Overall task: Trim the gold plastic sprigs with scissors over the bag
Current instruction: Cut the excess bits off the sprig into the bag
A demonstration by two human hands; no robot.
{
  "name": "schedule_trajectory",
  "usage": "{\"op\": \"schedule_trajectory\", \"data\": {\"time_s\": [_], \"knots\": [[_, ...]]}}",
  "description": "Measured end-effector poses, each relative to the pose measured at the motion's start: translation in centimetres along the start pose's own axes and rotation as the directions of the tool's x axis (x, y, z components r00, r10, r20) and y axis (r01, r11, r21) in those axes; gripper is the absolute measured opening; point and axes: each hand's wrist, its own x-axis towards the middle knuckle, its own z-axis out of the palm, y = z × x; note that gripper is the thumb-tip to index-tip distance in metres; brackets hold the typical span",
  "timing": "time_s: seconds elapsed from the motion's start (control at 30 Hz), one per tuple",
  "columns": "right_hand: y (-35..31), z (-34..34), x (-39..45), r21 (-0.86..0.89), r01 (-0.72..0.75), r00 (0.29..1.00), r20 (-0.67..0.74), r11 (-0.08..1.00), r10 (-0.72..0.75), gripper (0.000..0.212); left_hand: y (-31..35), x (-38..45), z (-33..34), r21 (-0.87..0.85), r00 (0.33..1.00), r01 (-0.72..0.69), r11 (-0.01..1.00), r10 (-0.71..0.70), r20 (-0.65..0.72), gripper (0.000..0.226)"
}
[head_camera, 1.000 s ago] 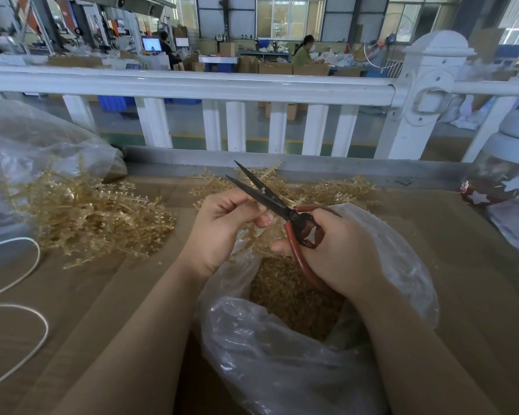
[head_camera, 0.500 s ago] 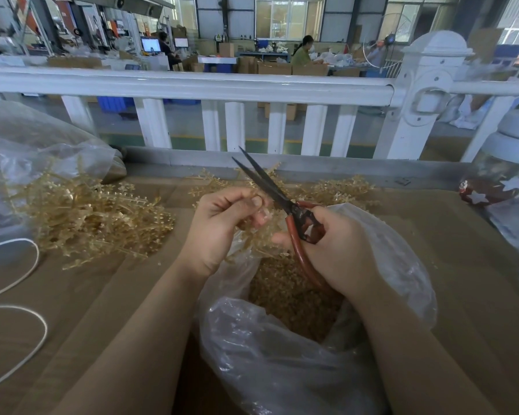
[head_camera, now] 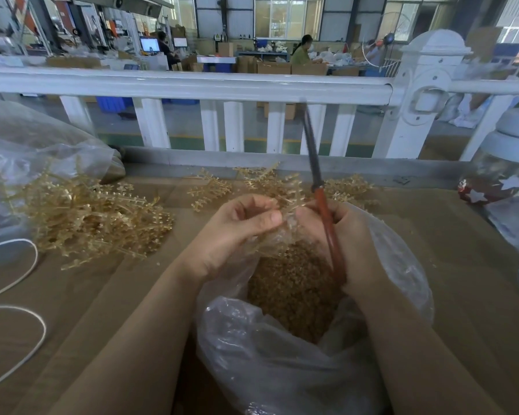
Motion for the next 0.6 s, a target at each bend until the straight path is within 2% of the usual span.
{"op": "schedule_trajectory", "data": {"time_s": [0.07, 0.17, 0.27, 0.47, 0.6], "knots": [[-0.14, -0.44, -0.05, 0.120, -0.003, 1.000, -0.006, 0.993, 0.003, 0.013, -0.16, -0.11, 0.32, 0.038, 0.998, 0.005, 0.999, -0.007, 0.066, 0.039], [-0.22, -0.82, -0.17, 0.226, -0.018, 1.000, 0.001, 0.974, 0.018, 0.015, -0.35, -0.09, 0.71, -0.010, 0.999, 0.027, 1.000, -0.026, 0.043, 0.028], [-0.20, -0.59, -0.14, 0.211, -0.015, 1.000, -0.010, 0.977, 0.017, 0.018, -0.05, 0.09, 0.30, 0.067, 1.000, -0.001, 0.998, 0.000, 0.015, 0.008], [-0.11, -0.31, -0.03, 0.185, 0.010, 0.999, -0.039, 0.983, -0.003, 0.014, 0.03, 0.03, 0.24, -0.012, 0.999, -0.013, 1.000, 0.014, 0.046, 0.009], [0.21, -0.20, 0.20, 0.082, 0.053, 0.995, -0.084, 0.995, -0.047, 0.024, -0.03, -0.04, 0.45, -0.013, 0.997, -0.028, 1.000, 0.028, 0.074, 0.016]]}}
